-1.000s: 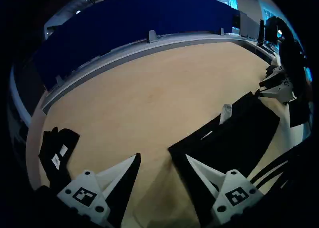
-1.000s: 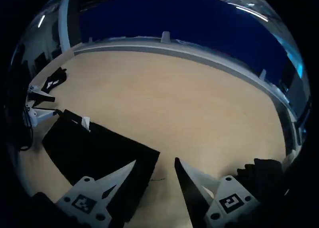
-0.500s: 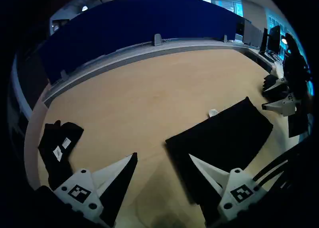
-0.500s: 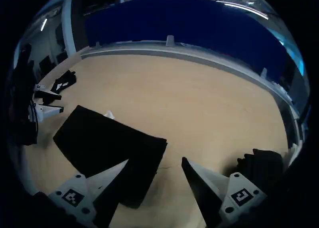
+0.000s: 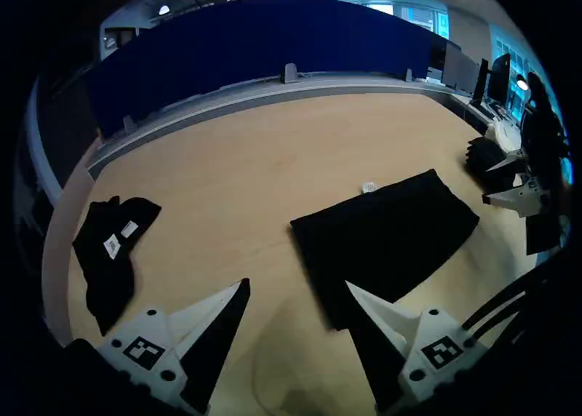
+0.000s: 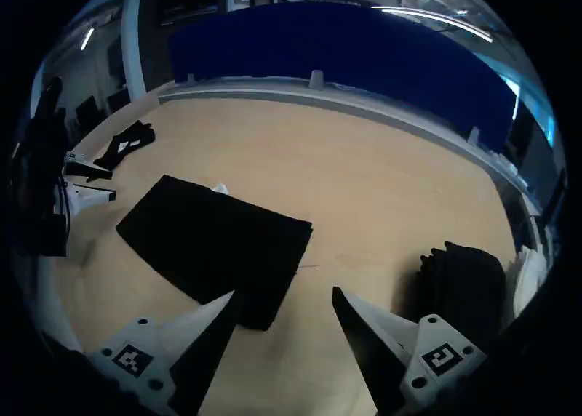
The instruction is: Fold towel
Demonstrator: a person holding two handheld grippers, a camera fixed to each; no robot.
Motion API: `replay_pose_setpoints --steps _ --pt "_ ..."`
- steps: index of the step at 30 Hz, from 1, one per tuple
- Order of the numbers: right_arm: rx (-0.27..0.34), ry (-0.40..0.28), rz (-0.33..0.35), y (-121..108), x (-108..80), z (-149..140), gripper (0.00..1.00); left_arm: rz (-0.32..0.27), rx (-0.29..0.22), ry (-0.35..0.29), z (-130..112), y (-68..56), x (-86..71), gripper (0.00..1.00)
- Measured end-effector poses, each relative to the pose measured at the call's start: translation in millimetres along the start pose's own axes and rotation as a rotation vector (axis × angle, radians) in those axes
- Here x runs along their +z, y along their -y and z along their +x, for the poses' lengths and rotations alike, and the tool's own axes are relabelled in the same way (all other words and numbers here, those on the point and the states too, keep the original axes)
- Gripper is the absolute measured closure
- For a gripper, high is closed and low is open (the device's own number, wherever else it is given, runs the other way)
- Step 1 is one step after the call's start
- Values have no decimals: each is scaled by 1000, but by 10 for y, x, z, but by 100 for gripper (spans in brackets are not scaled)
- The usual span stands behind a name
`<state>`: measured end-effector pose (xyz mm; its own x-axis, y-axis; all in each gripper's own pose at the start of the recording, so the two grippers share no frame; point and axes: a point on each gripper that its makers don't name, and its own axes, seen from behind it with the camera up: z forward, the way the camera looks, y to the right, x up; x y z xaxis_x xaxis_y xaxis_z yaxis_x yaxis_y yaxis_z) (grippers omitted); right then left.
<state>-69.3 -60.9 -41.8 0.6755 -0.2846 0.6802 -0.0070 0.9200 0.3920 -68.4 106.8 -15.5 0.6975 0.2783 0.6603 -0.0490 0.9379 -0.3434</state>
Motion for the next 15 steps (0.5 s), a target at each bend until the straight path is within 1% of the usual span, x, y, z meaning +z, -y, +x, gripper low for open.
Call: replay_pose_setpoints --steps 5,8,11,15 --pt "-15 1 15 19 -16 -8 6 12 -11 -4 -31 24 -62 13" --pt "-36 7 34 55 -28 -30 6 25 -20 -6 -71 55 -142 14" --pt "-69 20 58 100 -37 -77 6 48 -29 -7 -140 106 -257 14" --pt "-123 46 96 174 -39 -175 6 83 -51 -4 -274 188 -461 14"
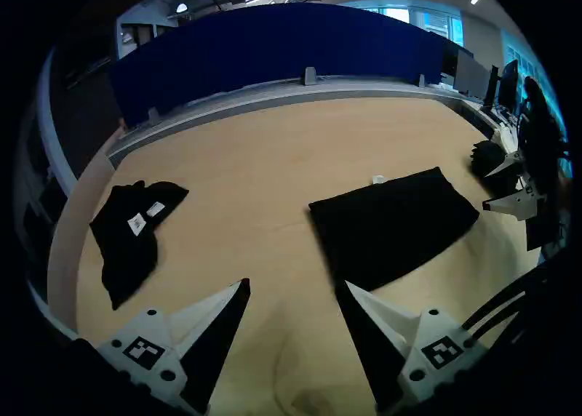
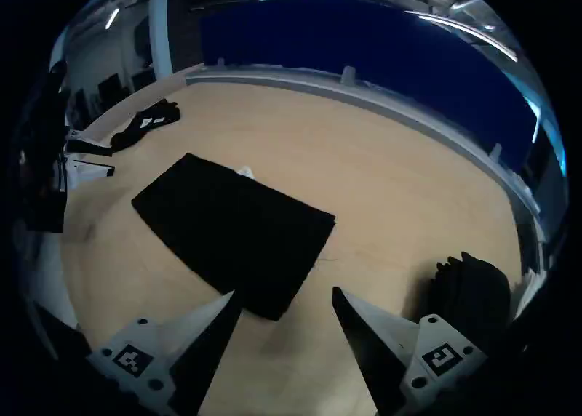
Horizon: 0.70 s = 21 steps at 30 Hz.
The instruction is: Fold towel
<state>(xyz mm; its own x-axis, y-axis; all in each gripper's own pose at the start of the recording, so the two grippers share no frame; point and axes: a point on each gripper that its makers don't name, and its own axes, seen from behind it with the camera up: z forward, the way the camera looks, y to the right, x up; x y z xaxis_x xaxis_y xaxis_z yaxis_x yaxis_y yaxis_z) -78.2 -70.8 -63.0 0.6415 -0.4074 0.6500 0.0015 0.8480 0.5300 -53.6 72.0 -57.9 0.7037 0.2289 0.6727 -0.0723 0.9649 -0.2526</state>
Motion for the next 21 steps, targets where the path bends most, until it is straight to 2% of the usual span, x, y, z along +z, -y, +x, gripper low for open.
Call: replay_pose_setpoints --steps 6,12,18,21 --pt "-80 48 68 138 73 -133 8 69 -53 17 -278 169 -370 14" --pt "-144 90 100 142 159 -209 15 130 -107 38 -558 309 -758 14" --pt "-157 105 117 119 215 -213 25 175 -155 55 -780 397 -1009 14" --pt "-157 113 128 122 240 -233 36 188 -170 61 -856 415 -1098 14"
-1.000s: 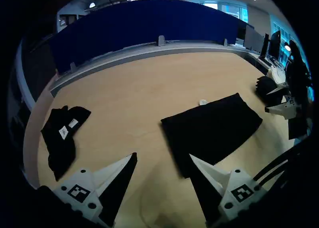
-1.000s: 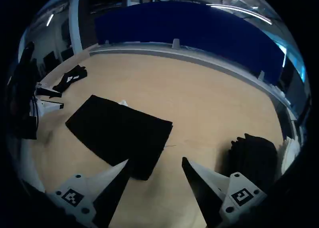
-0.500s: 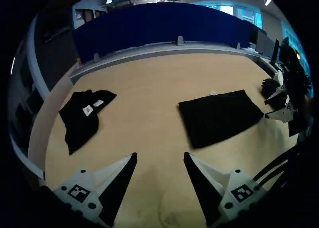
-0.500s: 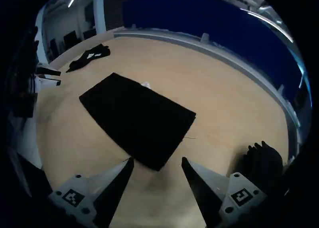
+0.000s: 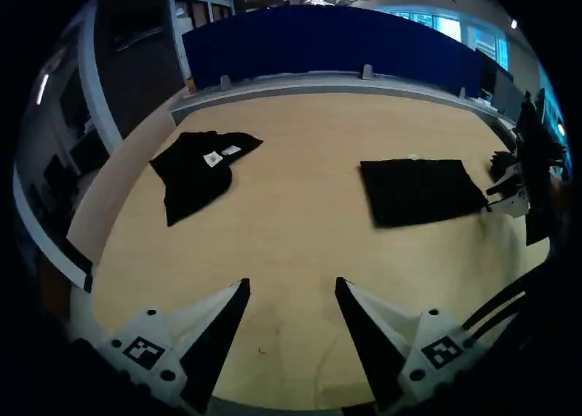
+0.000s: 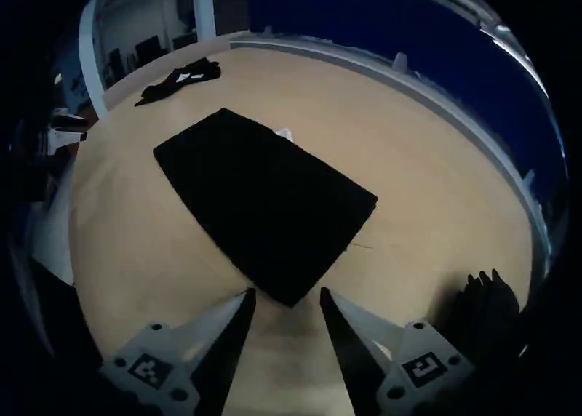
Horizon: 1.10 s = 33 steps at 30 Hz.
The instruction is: Fold towel
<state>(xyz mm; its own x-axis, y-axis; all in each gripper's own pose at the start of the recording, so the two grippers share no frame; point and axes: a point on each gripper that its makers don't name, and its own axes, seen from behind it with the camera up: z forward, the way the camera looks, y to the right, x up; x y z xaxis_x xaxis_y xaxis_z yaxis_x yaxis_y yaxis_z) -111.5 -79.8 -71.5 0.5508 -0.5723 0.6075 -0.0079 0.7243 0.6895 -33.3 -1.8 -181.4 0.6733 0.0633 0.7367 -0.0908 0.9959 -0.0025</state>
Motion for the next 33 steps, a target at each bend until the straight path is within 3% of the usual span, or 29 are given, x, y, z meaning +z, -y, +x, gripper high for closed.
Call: replay_pose_setpoints --steps 3,9,17,24,33 --pt "0 15 11 7 32 -47 50 15 -16 7 -55 44 -57 14" --pt "5 23 15 6 69 -85 67 21 -49 1 -51 72 -136 14" --pt "-9 29 22 9 66 -88 92 31 -45 -3 -27 134 -190 14" --pt "-36 9 -5 -29 15 50 95 36 -60 -3 -37 192 -230 14" --pt "-86 -42 -7 66 -179 543 95 45 -91 -14 -33 322 -295 14"
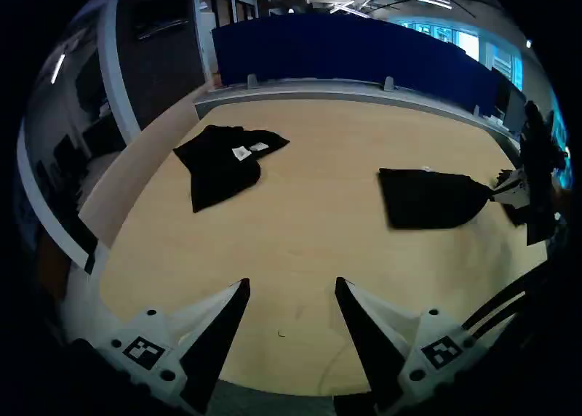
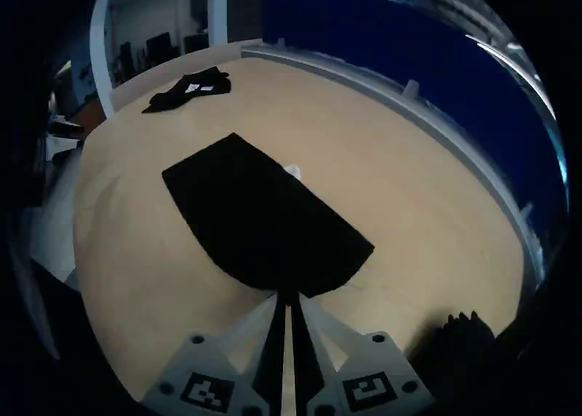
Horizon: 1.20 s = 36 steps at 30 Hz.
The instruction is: Fold towel
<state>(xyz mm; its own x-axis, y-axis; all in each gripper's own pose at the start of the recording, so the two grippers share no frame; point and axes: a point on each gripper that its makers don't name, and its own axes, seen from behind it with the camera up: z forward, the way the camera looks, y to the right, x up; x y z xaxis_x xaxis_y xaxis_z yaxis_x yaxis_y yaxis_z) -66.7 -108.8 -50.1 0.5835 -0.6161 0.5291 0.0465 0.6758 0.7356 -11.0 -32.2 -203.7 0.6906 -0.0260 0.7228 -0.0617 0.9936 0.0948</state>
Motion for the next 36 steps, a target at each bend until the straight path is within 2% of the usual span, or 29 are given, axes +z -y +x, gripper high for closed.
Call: replay_pose_setpoints --steps 9,16,21,27,36 --pt "-187 -40 19 264 -57 697 95 22 -70 -40 81 254 -185 14" --pt "-307 -67 48 514 69 1186 95 46 -116 -65 64 473 -346 14" --pt "-373 -65 77 678 184 1370 95 65 -140 -73 12 586 -436 14" --pt "-445 -53 124 988 393 1509 95 89 -156 -78 -30 668 -529 14" --pt "-590 -14 246 1703 990 1479 95 128 -146 -70 -137 717 -666 14"
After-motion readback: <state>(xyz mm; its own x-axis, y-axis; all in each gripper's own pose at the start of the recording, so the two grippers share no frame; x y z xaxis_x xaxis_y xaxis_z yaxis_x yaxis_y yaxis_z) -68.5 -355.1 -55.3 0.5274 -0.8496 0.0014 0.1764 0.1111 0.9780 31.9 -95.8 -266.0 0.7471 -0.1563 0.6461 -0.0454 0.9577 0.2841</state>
